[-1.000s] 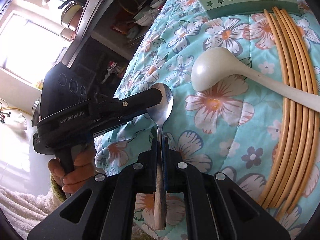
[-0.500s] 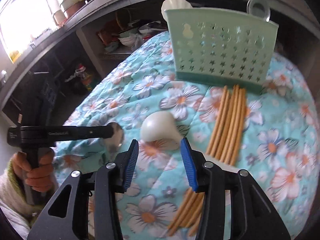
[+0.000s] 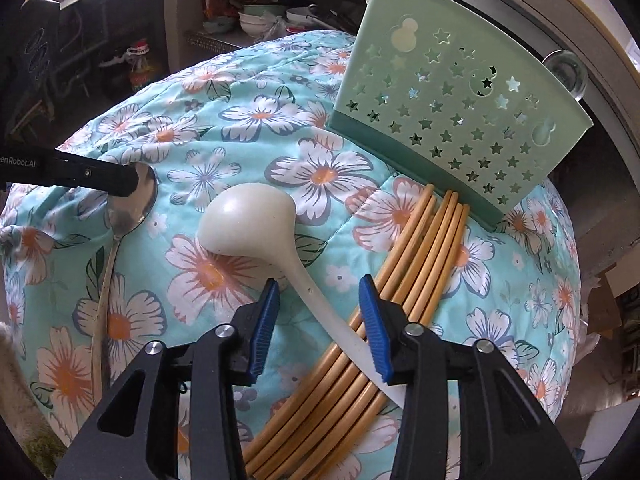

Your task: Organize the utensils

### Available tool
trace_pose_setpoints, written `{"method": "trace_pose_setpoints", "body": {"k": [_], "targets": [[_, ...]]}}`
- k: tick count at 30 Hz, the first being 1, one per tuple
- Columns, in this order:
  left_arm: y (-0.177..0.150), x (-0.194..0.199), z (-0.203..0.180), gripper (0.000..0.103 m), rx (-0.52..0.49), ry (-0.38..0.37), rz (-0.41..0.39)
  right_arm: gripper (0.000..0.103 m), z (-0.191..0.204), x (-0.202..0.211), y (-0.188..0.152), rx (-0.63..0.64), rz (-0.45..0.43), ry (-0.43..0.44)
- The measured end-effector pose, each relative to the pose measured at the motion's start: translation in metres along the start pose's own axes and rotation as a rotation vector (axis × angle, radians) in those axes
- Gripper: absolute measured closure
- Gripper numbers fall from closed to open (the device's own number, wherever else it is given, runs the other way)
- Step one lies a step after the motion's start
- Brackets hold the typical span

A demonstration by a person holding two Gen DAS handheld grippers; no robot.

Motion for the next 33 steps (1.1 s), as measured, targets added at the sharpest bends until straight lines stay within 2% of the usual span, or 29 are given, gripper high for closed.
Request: {"method": "trace_pose_setpoints", "body": {"k": [1, 7, 13, 17, 22, 25, 27, 30, 33], "targets": [[0.000, 0.000, 0.000, 0.101, -0.001, 0.004, -0.001, 0.076, -0.001, -0.001, 0.000, -0.001, 0.002, 0.000], [-0.001, 0.002, 0.003, 0.101, -0.003, 0.018, -0.007, 0.096, -0.002, 0.002, 0.002, -0.022, -0.004, 0.022], [-0.001, 0.002, 0.002, 0.101, -0.002, 0.018, -0.008, 0.098, -0.021, 0.015, 0.006, -0.137, -0.006, 0.167], [-0.001, 0.003, 0.003, 0.101, 0.000, 0.018, -0.010, 0.098, -0.036, 0.031, 0.004, -0.235, -0.010, 0.316], [-0.002, 0.005, 0.005, 0.101, 0.004, 0.016, -0.013, 0.098, -0.044, 0.038, -0.006, -0.367, 0.025, 0.659], [-0.002, 0.005, 0.005, 0.101, 0.004, 0.018, -0.014, 0.098, -0.034, 0.030, -0.015, -0.424, 0.084, 0.818], [-0.002, 0.005, 0.004, 0.101, 0.006, 0.021, -0.015, 0.098, -0.021, 0.024, -0.022, -0.436, 0.126, 0.833], [-0.002, 0.006, 0.004, 0.101, 0.008, 0.026, -0.019, 0.098, -0.006, 0.011, -0.030, -0.439, 0.186, 0.808], [-0.002, 0.006, 0.004, 0.101, 0.010, 0.031, -0.021, 0.096, 0.000, 0.002, -0.036, -0.437, 0.219, 0.744]]}}
Point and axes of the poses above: each gripper's, at about its wrist camera, not at the fingertips, and x roughly against the way its jaws point, z to its left, y to its top, the point moved 4 cm from there along -x, roughly the way its jaws point, and after that the axes turned 12 degrees about z, right-handed, at the moved point
